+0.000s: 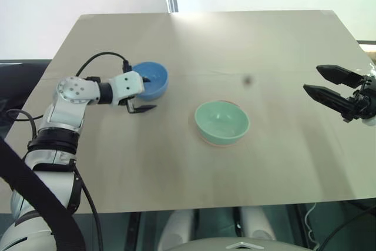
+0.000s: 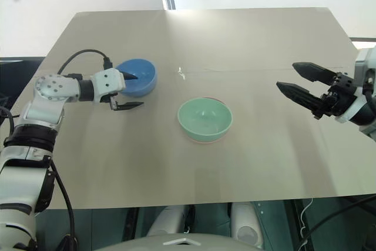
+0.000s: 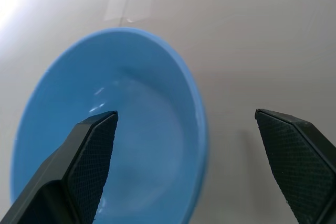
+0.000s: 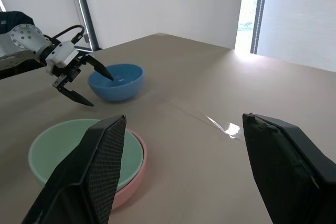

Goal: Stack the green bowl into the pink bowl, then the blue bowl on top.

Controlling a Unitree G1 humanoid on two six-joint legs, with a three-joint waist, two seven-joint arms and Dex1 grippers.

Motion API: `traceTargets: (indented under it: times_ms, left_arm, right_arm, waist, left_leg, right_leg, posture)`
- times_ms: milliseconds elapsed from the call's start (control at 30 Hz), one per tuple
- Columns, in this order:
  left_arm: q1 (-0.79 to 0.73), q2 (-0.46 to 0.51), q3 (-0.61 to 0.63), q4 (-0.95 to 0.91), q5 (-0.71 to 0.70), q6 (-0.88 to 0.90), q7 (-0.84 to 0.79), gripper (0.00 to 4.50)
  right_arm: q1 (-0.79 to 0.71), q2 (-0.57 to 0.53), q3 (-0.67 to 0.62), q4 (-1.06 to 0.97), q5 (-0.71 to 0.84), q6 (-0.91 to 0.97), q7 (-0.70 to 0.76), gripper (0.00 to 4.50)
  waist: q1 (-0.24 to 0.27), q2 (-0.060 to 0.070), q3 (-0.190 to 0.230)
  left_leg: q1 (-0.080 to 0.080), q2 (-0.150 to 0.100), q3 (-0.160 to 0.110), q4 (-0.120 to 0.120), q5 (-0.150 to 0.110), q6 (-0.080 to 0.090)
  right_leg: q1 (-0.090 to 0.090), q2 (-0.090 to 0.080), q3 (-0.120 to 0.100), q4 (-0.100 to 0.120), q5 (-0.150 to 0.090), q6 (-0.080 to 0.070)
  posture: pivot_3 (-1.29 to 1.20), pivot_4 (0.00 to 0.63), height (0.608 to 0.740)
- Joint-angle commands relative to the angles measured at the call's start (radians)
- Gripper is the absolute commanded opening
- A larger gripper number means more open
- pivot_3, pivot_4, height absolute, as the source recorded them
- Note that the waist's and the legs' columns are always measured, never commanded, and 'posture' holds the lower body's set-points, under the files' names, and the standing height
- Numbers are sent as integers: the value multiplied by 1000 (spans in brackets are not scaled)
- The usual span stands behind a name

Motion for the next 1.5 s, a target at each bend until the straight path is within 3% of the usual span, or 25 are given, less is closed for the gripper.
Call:
traceTargets:
  times_ms: [33,100,267,300,467,833,1167,1500]
  left_arm:
    - [-17,17,2,-7,1,-19,-20,4433]
    - [-10,16,3,-13,-7,-21,-37,4433]
    - [-5,15,7,-15,-8,-18,-47,2447]
    - [-5,16,9,-13,-7,-20,-47,1711]
    - [-7,19,10,-7,-6,-20,-50,41]
    - [-44,-9,36,-25,-55,-72,-52,41]
    - [-58,-86,42,-319,-277,-29,-180,41]
    - [44,-103,8,-713,-489,228,-270,41]
  right_arm:
    - [0,-20,-33,-25,11,-24,-3,3873]
    - [0,-21,-33,-24,10,-25,-3,3873]
    - [0,-24,-33,-23,10,-29,-4,3873]
    - [-1,-24,-32,-22,9,-30,-4,3873]
    - [-6,-25,-27,-11,4,-40,-2,3873]
    - [-10,-31,-24,1,6,-50,6,3873]
    - [49,-32,-45,-15,-4,-76,36,3873]
    - [55,-37,-44,-16,-6,-86,26,3873]
  waist:
    - [0,0,0]
    - [-1,0,0]
    - [0,0,0]
    - [0,0,0]
    - [0,0,0]
    - [0,0,0]
    - [0,0,0]
    - [-1,0,0]
  left_leg:
    - [0,0,0,0,0,0]
    - [0,0,0,0,0,0]
    - [0,0,0,0,0,0]
    - [0,0,0,0,0,0]
    - [0,0,0,0,0,0]
    - [0,0,0,0,0,0]
    - [-1,0,-1,1,0,0]
    - [1,1,1,1,0,0]
  right_leg:
    - [0,0,0,0,0,0]
    - [0,0,0,0,0,0]
    - [0,0,0,0,0,0]
    - [0,0,0,0,0,0]
    - [0,0,0,0,0,0]
    - [0,0,0,0,0,0]
    - [0,-1,-1,-1,0,0]
    - [1,0,1,0,0,0]
  posture:
    - [0,150,740]
    - [0,150,740]
    - [0,150,740]
    - [0,150,740]
    - [0,150,740]
    - [0,150,740]
    - [0,150,740]
    - [0,150,740]
